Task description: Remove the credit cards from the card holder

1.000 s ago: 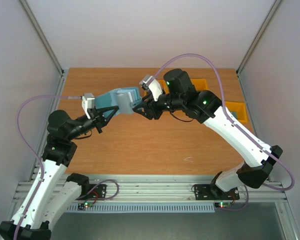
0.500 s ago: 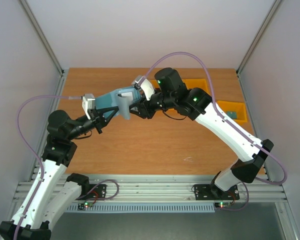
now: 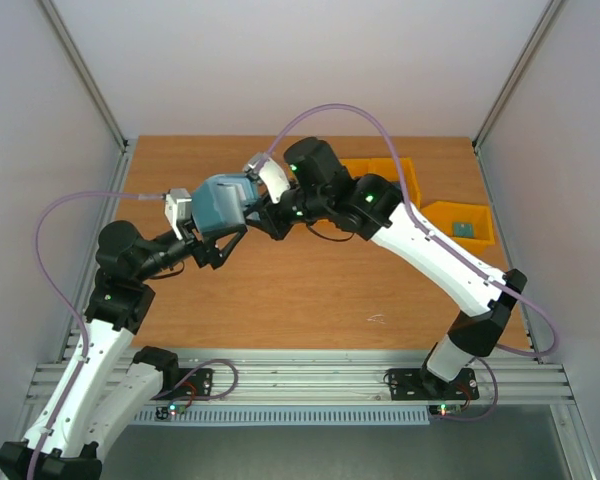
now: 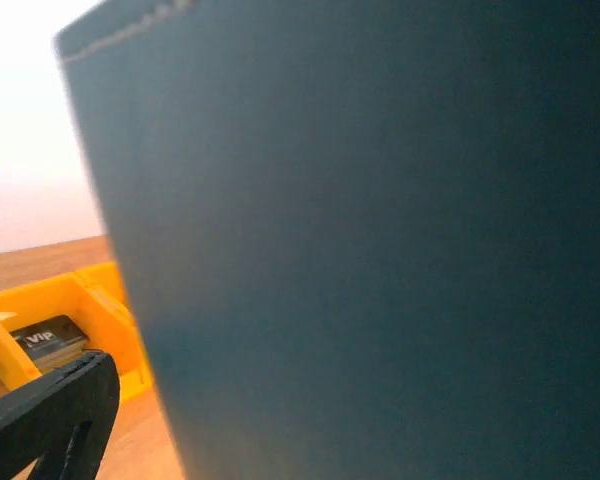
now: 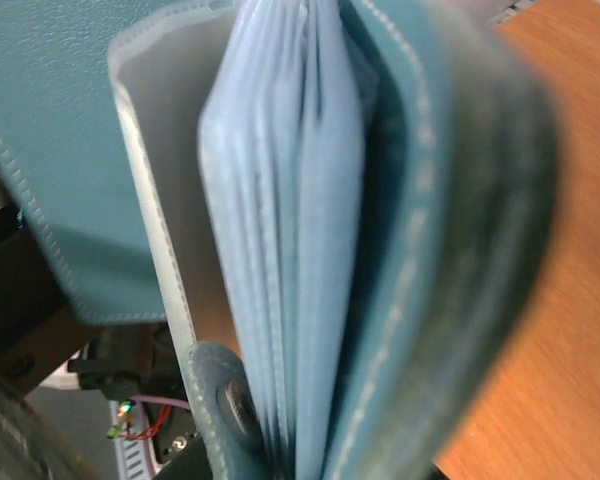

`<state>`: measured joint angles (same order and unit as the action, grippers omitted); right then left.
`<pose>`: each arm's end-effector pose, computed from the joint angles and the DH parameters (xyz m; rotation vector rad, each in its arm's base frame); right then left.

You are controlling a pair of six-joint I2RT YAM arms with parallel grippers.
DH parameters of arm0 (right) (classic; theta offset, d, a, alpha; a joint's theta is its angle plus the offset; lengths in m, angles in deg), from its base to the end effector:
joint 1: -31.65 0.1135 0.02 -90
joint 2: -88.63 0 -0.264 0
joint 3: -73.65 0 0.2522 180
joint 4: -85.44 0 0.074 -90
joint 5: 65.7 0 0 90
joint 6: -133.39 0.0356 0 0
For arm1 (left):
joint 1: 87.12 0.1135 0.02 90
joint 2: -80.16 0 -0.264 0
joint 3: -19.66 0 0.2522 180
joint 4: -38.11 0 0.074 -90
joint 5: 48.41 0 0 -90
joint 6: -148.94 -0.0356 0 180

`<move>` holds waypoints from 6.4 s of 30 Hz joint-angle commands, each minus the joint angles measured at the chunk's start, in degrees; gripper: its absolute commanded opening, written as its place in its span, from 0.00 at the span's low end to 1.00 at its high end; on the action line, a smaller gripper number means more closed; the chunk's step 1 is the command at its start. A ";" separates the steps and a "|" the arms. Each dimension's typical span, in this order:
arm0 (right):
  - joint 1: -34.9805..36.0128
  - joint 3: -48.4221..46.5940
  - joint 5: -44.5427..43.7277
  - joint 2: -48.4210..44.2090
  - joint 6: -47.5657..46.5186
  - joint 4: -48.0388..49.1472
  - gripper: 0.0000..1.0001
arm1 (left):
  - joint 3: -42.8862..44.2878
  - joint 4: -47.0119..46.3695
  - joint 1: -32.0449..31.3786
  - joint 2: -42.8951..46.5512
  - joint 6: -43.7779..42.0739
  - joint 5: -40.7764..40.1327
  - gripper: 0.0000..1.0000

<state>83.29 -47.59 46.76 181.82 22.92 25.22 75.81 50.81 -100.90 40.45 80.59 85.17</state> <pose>0.2052 0.2811 0.4388 -1.4634 1.6075 0.7340 0.1480 -0.0616 0.3601 0.5325 1.5312 -1.0522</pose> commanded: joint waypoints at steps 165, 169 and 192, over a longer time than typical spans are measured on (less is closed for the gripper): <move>2.32 -28.55 -8.96 17.67 8.94 -18.89 0.01 | -7.33 2.76 -1.60 -1.43 16.37 -19.02 0.22; 1.27 -24.90 -3.66 14.65 6.88 -16.20 0.01 | -7.96 -1.99 -0.18 -0.05 16.95 -13.61 0.27; 0.83 -11.04 18.44 3.17 -2.81 -1.95 0.01 | -0.83 -15.18 0.90 0.61 14.22 12.28 0.24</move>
<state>81.98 -59.40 55.46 185.25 20.51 14.51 71.75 41.02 -99.04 41.92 95.13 90.85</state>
